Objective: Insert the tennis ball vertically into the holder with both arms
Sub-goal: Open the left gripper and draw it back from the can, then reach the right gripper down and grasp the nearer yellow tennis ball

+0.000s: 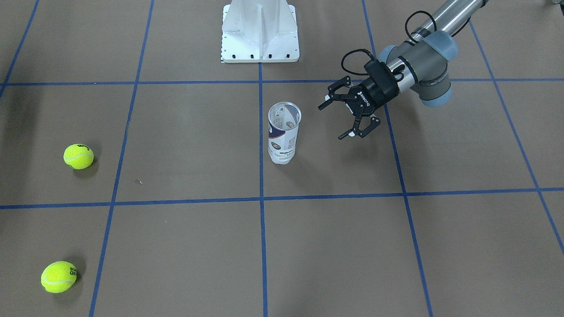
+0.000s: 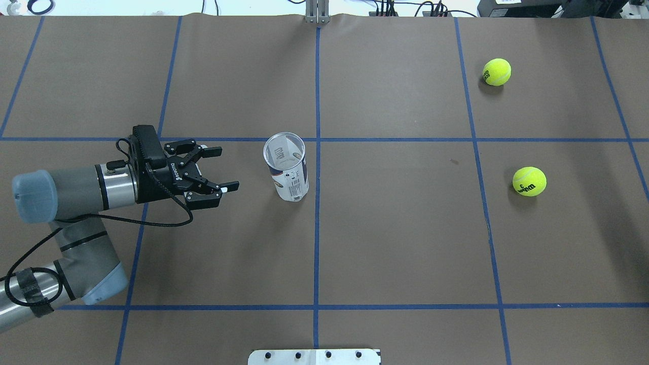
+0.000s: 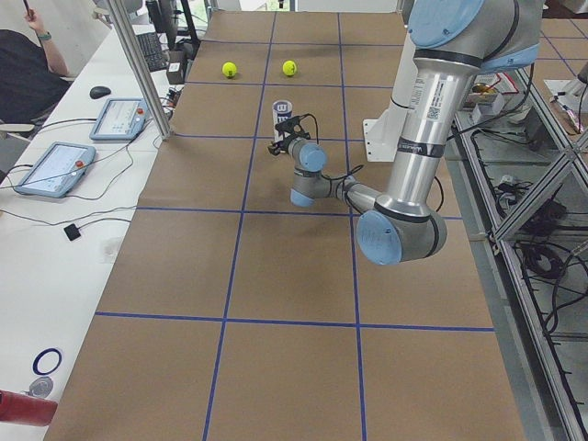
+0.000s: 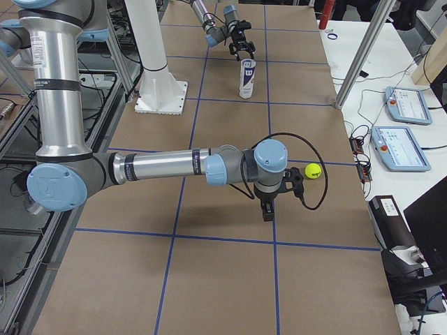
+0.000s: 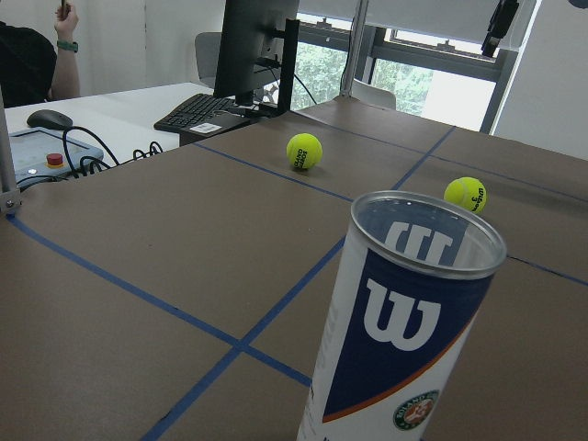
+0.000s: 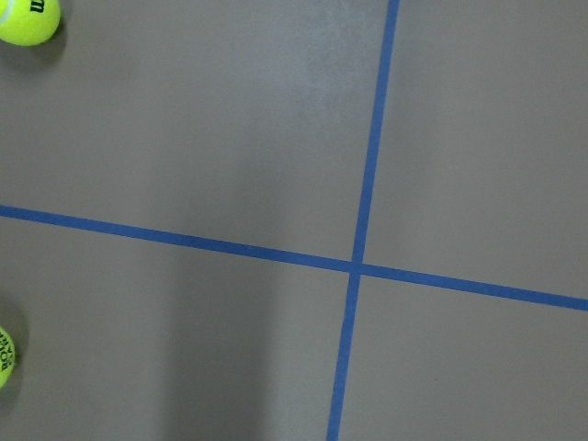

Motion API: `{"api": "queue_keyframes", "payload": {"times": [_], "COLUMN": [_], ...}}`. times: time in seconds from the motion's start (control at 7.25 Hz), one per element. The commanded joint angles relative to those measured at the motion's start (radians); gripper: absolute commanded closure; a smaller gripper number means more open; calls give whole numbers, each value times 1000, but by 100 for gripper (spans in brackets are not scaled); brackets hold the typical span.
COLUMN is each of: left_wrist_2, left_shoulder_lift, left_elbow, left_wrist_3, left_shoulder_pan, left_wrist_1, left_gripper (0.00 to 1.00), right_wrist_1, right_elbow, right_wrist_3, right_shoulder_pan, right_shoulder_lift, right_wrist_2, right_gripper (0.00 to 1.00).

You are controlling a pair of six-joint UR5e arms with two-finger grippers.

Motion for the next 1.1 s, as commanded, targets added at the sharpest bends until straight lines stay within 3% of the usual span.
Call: {"api": "queue_keyframes", "payload": {"times": [0.0, 0.28, 0.55, 0.97], "left_wrist_2": [1, -1, -1, -1], "left_shoulder_lift": [-3, -1, -3, -3], "left_elbow": [9, 13, 13, 13], "left_wrist_3": [0, 0, 0, 0], "left_shoulder_pan": [1, 1, 1, 1], "left_wrist_1": [0, -2, -2, -2], "left_gripper": [2, 2, 2, 2], "right_wrist_1": [186, 262, 263, 263], "right_elbow": [12, 18, 18, 17], "right_wrist_3": [321, 451, 528, 528], "right_shoulder_pan": [-162, -292, -407, -477], "right_shoulder_lift": [2, 11, 58, 74], "right_wrist_2": [14, -4, -108, -136], "right_gripper": [1, 1, 1, 1]}}
